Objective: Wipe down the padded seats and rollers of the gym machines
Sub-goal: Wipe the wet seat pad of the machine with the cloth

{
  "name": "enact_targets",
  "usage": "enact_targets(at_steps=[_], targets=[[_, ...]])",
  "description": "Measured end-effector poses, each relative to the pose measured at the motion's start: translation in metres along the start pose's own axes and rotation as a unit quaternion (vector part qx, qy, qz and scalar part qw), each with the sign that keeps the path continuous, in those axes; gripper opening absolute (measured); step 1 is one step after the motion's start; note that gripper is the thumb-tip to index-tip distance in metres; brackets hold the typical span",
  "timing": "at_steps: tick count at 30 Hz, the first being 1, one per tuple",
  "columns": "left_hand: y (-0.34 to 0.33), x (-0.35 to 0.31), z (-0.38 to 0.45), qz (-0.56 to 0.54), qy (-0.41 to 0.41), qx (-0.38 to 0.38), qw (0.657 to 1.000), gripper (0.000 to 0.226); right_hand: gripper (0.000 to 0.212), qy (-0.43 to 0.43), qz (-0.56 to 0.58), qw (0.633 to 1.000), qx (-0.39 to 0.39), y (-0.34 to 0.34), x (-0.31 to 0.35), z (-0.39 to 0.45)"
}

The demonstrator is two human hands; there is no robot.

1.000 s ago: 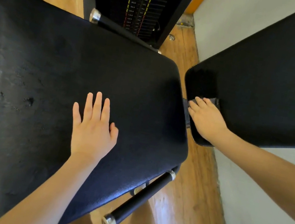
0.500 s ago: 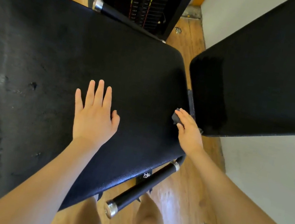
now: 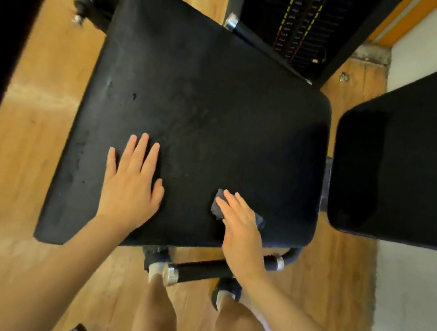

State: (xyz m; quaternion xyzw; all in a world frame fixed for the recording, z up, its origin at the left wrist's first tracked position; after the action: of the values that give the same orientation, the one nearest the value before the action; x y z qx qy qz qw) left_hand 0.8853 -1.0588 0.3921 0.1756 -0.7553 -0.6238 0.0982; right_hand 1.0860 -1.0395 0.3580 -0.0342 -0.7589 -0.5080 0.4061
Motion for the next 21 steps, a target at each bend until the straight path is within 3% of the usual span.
enact_targets(at_steps=[3, 7, 11, 14, 17, 21], targets=[[0.008, 0.047, -0.031, -0.033, 0.130, -0.047, 0.990, 0.071, 0.052, 0.080, 0.044, 0.996, 0.007, 0.012, 0.040, 0.062], [0.002, 0.078, -0.070, -0.069, 0.242, -0.028, 0.967, 0.088, 0.047, 0.128, 0.048, 0.991, -0.003, 0.028, 0.078, 0.164], [-0.010, 0.085, -0.085, -0.085, 0.269, 0.019, 0.959, 0.112, 0.046, 0.085, 0.027, 0.996, -0.006, 0.018, 0.090, 0.240], [-0.012, 0.087, -0.083, -0.075, 0.262, 0.036, 0.962, 0.121, 0.049, 0.078, -0.077, 0.994, -0.018, -0.003, 0.103, 0.237], [-0.014, 0.089, -0.083, -0.073, 0.247, 0.058, 0.964, 0.127, 0.051, 0.202, -0.074, 0.976, 0.039, -0.032, 0.141, 0.182], [-0.012, 0.089, -0.085, -0.091, 0.236, 0.059, 0.966, 0.128, 0.054, 0.448, -0.186, 0.859, 0.162, -0.083, 0.175, 0.075]])
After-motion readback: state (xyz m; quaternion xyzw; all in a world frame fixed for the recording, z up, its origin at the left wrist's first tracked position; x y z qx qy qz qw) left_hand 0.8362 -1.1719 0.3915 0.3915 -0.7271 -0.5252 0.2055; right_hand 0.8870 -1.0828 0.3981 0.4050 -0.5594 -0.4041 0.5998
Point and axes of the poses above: each hand's wrist, its own z-axis towards the middle knuckle, its own y-axis out of the back of the hand, x = y × z, the point moved 6 cm from there along z, towards the middle knuckle, and after that the axes turned 6 degrees about y, right-handed, at the moved point
